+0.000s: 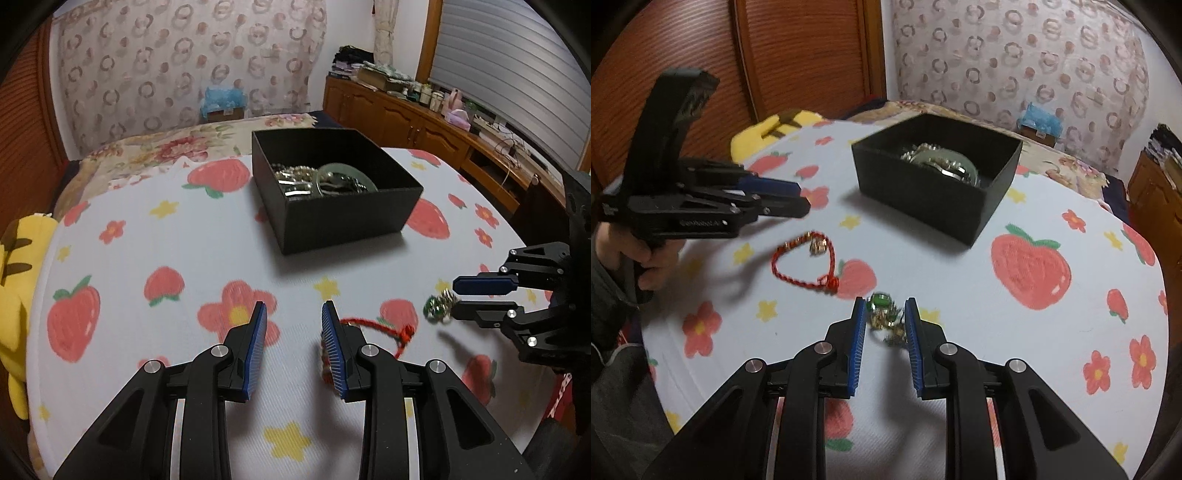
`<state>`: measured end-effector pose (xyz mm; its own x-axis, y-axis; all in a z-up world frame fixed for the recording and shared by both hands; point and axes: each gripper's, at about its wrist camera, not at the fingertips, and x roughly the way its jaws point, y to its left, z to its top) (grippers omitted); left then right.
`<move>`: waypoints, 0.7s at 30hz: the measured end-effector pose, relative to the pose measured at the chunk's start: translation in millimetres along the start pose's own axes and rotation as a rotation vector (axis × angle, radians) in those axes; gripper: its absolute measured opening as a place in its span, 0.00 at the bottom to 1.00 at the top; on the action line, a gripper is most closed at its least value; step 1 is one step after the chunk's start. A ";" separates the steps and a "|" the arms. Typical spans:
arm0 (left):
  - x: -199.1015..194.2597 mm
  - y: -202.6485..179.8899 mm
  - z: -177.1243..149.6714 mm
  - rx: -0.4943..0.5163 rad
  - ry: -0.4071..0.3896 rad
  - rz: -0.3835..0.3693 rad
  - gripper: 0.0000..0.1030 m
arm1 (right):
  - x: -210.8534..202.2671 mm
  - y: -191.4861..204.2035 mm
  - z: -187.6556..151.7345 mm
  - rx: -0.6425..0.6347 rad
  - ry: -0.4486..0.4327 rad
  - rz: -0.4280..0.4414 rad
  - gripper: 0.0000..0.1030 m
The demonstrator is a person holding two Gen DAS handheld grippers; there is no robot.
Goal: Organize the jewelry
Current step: 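Move both tools back to the red cord bracelet and green charm chain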
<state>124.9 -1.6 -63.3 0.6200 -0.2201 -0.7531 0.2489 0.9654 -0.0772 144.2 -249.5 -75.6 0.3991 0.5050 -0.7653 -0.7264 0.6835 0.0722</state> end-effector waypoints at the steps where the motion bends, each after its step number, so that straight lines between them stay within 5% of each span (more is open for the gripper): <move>1: 0.3 -0.5 -1.6 0.000 0.001 -0.002 0.28 | 1.0 1.7 -2.0 -0.008 0.007 -0.005 0.23; 6: 0.3 -3.4 -6.3 0.002 0.000 -0.012 0.28 | 2.2 2.5 -6.8 -0.013 0.019 -0.036 0.23; 9: -0.1 -5.2 -5.8 0.005 -0.004 -0.017 0.28 | 2.3 2.7 -7.0 -0.013 0.021 -0.033 0.04; 21: 6.7 -5.9 -13.0 0.018 0.027 -0.019 0.28 | -21.0 -1.9 -0.8 0.047 -0.056 0.031 0.03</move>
<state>117.9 -7.0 -76.3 0.5951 -0.2340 -0.7688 0.2736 0.9585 -0.0799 136.8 -261.9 -60.1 0.4080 0.5542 -0.7255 -0.7124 0.6902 0.1266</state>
